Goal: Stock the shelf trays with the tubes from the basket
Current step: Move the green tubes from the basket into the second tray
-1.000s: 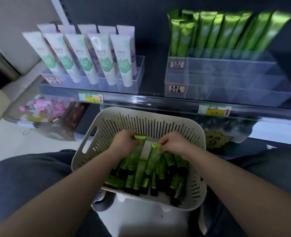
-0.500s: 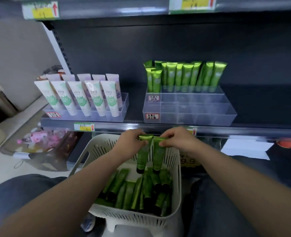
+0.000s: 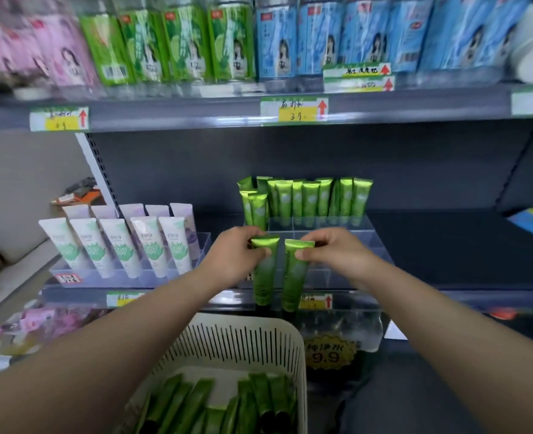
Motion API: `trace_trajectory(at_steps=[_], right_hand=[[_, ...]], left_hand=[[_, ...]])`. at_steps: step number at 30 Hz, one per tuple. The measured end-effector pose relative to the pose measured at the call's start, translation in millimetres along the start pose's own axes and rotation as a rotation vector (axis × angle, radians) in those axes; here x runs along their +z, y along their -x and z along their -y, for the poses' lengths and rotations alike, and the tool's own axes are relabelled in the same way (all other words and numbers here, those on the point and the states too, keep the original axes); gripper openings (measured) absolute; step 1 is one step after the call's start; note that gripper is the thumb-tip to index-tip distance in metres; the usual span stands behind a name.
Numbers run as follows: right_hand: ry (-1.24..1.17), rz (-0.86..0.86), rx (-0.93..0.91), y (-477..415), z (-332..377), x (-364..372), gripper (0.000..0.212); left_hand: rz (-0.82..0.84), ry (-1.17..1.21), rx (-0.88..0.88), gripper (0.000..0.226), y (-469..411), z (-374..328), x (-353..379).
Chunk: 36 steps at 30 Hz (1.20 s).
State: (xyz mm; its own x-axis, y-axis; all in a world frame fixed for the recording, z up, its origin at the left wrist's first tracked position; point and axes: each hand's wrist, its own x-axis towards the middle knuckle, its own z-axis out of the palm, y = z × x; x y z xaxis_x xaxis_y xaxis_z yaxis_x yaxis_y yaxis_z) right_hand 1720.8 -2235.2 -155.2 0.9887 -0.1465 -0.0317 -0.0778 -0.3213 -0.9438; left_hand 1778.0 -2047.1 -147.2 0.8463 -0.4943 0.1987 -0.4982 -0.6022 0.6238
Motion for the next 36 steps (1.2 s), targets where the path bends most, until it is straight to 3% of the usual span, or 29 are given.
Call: trace_trajectory(at_steps=[11, 25, 36], right_hand=[[0.031, -0.064, -0.122, -47.7, 38.1, -24.0, 0.010], [0.014, -0.245, -0.209, -124.1, 29.3, -39.9, 0.016], [0.040, -0.227, -0.211, -174.9, 5.0, -39.6, 0.010]], left_hand=[[-0.097, -0.069, 0.079, 0.024, -70.2, -23.4, -20.3], [-0.137, -0.097, 0.101, 0.013, -154.1, -6.1, -23.9], [-0.099, -0.132, 0.115, 0.011, -203.6, 19.4, 5.3]])
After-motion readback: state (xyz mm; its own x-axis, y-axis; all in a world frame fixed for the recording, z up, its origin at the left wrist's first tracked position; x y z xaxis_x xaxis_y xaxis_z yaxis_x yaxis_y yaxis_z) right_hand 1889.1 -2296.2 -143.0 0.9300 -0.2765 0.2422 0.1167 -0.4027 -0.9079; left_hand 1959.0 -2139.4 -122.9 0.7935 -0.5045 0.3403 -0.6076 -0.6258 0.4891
